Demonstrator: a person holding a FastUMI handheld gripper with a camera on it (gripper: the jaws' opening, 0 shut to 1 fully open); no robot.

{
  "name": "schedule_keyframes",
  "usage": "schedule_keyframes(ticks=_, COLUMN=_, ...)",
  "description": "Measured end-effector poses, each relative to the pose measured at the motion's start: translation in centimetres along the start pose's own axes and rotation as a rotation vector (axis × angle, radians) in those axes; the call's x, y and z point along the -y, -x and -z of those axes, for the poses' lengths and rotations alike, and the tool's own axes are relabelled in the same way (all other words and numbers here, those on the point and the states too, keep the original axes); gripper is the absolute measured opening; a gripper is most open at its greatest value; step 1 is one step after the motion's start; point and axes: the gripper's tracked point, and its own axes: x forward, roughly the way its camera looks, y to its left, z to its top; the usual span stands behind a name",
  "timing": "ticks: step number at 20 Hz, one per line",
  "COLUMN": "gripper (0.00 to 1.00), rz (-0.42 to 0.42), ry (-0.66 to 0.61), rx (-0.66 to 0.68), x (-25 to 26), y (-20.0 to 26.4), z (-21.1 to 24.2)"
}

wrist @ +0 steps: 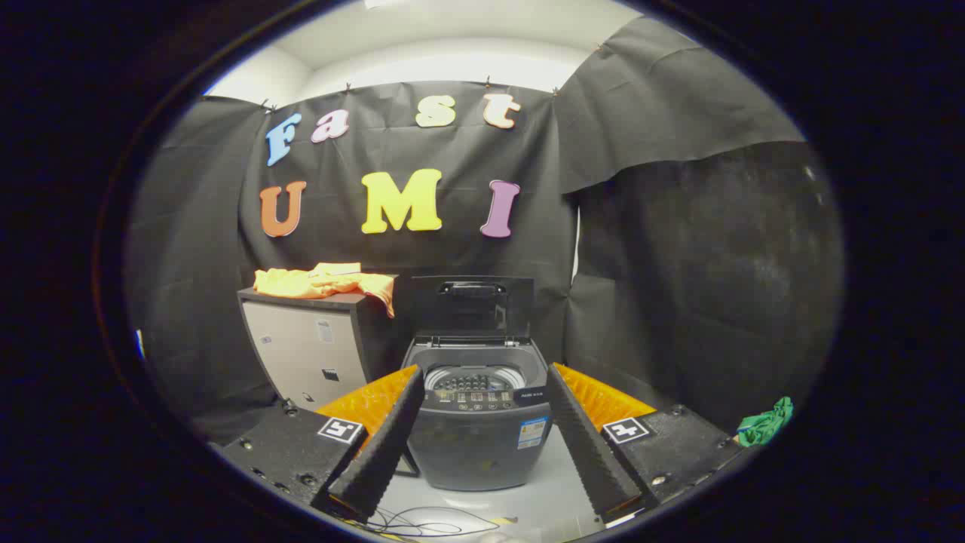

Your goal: Put the clothes into the washing machine and then close the washing machine lid.

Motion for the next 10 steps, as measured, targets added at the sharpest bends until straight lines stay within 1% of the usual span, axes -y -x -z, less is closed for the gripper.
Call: schedule_keyframes(ticks=10, gripper=1.00, rz=0.000, ry=0.006, rx=0.008, x=-0.13, y=-0.25, z=-0.74)
